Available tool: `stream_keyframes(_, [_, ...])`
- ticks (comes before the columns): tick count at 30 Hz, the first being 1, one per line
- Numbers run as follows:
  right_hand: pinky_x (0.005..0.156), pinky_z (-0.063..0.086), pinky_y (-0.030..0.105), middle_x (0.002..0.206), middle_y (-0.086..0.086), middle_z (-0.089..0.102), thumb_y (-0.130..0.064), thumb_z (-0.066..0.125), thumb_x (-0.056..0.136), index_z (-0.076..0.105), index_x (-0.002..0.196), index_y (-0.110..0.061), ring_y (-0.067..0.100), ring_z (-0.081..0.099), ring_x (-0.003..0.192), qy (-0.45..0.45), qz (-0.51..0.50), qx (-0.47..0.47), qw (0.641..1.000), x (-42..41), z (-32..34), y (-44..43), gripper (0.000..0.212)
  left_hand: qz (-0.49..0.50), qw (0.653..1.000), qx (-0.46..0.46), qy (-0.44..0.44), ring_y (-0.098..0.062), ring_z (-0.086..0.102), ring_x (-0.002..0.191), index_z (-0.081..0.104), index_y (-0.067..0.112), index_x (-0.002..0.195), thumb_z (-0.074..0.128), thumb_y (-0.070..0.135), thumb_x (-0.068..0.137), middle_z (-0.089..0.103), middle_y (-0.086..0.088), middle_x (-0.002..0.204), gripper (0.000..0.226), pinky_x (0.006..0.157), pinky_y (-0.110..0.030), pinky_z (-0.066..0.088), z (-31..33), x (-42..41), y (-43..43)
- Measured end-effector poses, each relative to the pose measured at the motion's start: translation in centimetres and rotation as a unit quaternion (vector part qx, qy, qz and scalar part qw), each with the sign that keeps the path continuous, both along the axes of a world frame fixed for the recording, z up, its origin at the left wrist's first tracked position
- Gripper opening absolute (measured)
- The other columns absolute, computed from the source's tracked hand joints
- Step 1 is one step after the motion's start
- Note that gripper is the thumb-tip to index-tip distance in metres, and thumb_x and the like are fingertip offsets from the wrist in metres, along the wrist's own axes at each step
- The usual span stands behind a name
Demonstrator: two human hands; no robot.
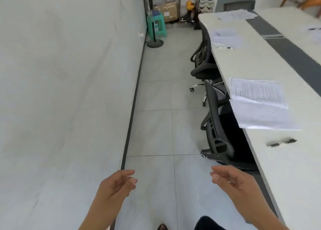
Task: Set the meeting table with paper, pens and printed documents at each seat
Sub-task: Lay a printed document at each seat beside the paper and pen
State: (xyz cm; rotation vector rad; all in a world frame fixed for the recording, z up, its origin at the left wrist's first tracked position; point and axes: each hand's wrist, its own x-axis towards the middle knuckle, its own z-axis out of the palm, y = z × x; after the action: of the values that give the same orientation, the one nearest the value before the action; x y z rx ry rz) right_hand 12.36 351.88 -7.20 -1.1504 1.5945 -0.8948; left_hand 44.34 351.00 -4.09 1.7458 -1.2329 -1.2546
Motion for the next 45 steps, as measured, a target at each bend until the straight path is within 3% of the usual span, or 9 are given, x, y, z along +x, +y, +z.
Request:
stream_keyframes(5, [0.067, 0.055, 0.017, 0.084, -0.010, 0.077, -0.007, 0.073, 0.083, 0.075, 0.089, -0.027, 0.006, 0.072, 0.079, 0.020, -0.104, 0.025, 0.994, -0.1, -1.3, -4.5, 0.021, -0.098, 0.995, 0.022, 0.022, -0.030, 0.070, 0.084, 0.071, 0.019, 0.097, 0.068, 0.013, 0.086, 0.074, -0.011, 0.087, 0.013, 0.076, -0.037, 0.056, -0.3, -1.3, -11.7])
stream_keyframes(9, [0.066, 0.053, 0.013, 0.083, -0.011, 0.077, -0.010, 0.072, 0.084, 0.074, 0.090, -0.029, 0.005, 0.071, 0.078, 0.035, -0.155, 0.028, 0.987, -1.4, -2.2, -10.6, 0.020, -0.152, 0.987, 0.051, 0.027, -0.021, 0.071, 0.080, 0.070, 0.021, 0.096, 0.069, 0.048, 0.056, 0.075, -0.008, 0.086, 0.048, 0.073, -0.033, 0.055, -0.4, -3.8, -20.5])
stream_keyframes(13, [0.072, 0.054, 0.017, 0.088, -0.013, 0.076, -0.015, 0.070, 0.087, 0.072, 0.096, -0.030, 0.003, 0.071, 0.083, 0.027, -0.170, 0.025, 0.985, -2.4, -1.7, -18.8, 0.018, -0.190, 0.980, 0.044, 0.023, -0.022, 0.071, 0.082, 0.070, 0.022, 0.097, 0.068, 0.020, 0.085, 0.075, -0.009, 0.089, 0.012, 0.078, -0.036, 0.055, -0.5, -6.1, -29.2])
stream_keyframes(21, [0.070, 0.054, 0.012, 0.087, -0.014, 0.074, -0.016, 0.070, 0.087, 0.072, 0.098, -0.028, 0.007, 0.069, 0.080, 0.030, -0.185, -0.006, 0.982, -3.2, 0.9, -33.9, 0.017, -0.235, 0.971, 0.048, 0.013, -0.018, 0.072, 0.081, 0.069, 0.019, 0.099, 0.062, 0.007, 0.089, 0.076, -0.003, 0.088, 0.018, 0.073, -0.031, 0.056, -0.2, -8.0, -44.3])
stream_keyframes(26, [0.068, 0.054, 0.013, 0.085, -0.014, 0.074, -0.019, 0.069, 0.088, 0.071, 0.100, -0.029, 0.007, 0.069, 0.077, 0.057, -0.289, 0.022, 0.955, -3.8, -0.3, -38.8, 0.016, -0.311, 0.948, 0.066, 0.006, -0.015, 0.073, 0.079, 0.070, 0.014, 0.100, 0.062, 0.004, 0.088, 0.077, -0.003, 0.086, 0.017, 0.072, -0.029, 0.054, -2.0, -9.7, -54.4])
stream_keyframes(30, [0.072, 0.060, 0.023, 0.085, -0.017, 0.075, -0.021, 0.069, 0.088, 0.071, 0.102, -0.029, 0.000, 0.069, 0.080, 0.043, -0.366, 0.062, 0.928, -2.0, -0.9, -42.2, 0.016, -0.394, 0.917, 0.063, 0.007, -0.015, 0.073, 0.080, 0.070, 0.017, 0.098, 0.069, 0.017, 0.085, 0.077, -0.001, 0.086, 0.013, 0.074, -0.030, 0.054, -1.7, -12.0, -63.1])
stream_keyframes(35, [0.069, 0.055, 0.015, 0.085, -0.017, 0.075, -0.022, 0.070, 0.087, 0.069, 0.099, -0.034, 0.001, 0.070, 0.078, 0.061, -0.446, 0.077, 0.890, -0.9, 0.1, -44.9, 0.017, -0.507, 0.860, 0.057, -0.022, -0.016, 0.072, 0.082, 0.069, 0.023, 0.098, 0.063, 0.035, 0.069, 0.076, -0.002, 0.088, 0.032, 0.076, -0.029, 0.054, -0.8, -17.9, -70.2])
stream_keyframes(40, [0.078, 0.055, 0.025, 0.089, -0.023, 0.073, -0.026, 0.072, 0.085, 0.070, 0.096, -0.038, 0.001, 0.069, 0.081, 0.056, -0.552, 0.106, 0.825, -1.0, -0.8, -43.0, 0.016, -0.625, 0.779, 0.051, -0.013, -0.003, 0.070, 0.085, 0.068, 0.031, 0.100, 0.061, 0.039, 0.073, 0.075, 0.005, 0.093, 0.029, 0.082, -0.025, 0.052, -0.9, -25.5, -70.9])
stream_keyframes(45, [0.065, 0.050, 0.016, 0.083, -0.022, 0.074, -0.024, 0.072, 0.085, 0.070, 0.093, -0.039, -0.001, 0.068, 0.072, 0.044, -0.608, 0.115, 0.785, -4.1, -2.5, -41.1, 0.017, -0.688, 0.723, 0.053, -0.026, -0.001, 0.068, 0.089, 0.067, 0.032, 0.103, 0.066, 0.034, 0.083, 0.075, 0.006, 0.093, 0.020, 0.085, -0.024, 0.051, -2.1, -32.2, -68.9])
